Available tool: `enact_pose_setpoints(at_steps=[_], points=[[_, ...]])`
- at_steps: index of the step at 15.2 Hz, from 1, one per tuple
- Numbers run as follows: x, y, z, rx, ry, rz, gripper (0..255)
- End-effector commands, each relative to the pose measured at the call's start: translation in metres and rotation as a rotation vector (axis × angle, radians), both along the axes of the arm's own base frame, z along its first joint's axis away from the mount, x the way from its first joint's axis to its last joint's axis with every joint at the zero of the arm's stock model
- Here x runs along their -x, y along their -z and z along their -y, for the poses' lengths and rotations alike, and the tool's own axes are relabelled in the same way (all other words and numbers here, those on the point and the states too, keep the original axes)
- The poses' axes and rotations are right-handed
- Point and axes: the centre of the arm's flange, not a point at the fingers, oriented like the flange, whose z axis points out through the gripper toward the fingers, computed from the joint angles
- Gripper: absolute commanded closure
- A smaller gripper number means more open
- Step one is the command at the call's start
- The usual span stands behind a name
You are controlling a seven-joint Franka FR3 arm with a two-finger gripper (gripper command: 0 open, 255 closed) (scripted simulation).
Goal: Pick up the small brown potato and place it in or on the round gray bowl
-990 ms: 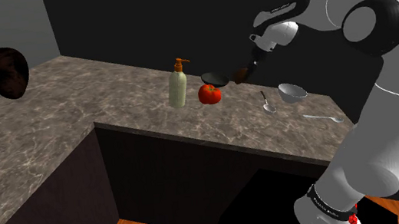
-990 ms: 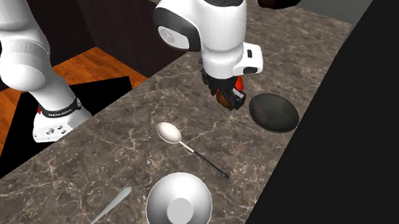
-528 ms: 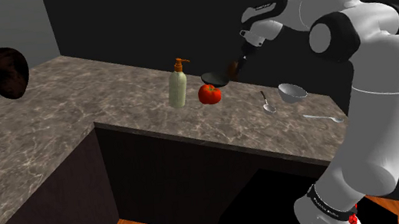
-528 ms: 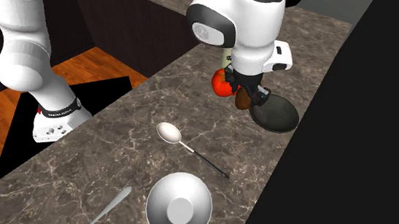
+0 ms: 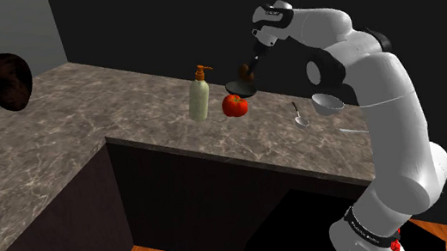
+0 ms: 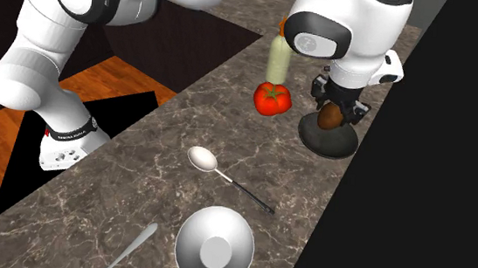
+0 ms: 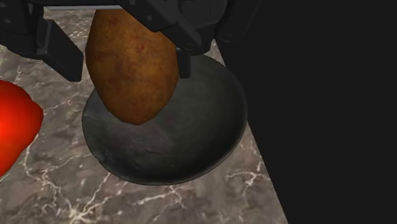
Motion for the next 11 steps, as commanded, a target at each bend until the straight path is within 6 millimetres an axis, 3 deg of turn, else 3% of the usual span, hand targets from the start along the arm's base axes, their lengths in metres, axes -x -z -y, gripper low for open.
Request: enact_pose_setpoints(at_steps=[1, 11], points=[[-0.015, 0.003, -0.001, -0.002, -0.002, -0.002, 255], [-0.015, 0.056, -0.001, -0.002, -0.002, -0.002, 255]])
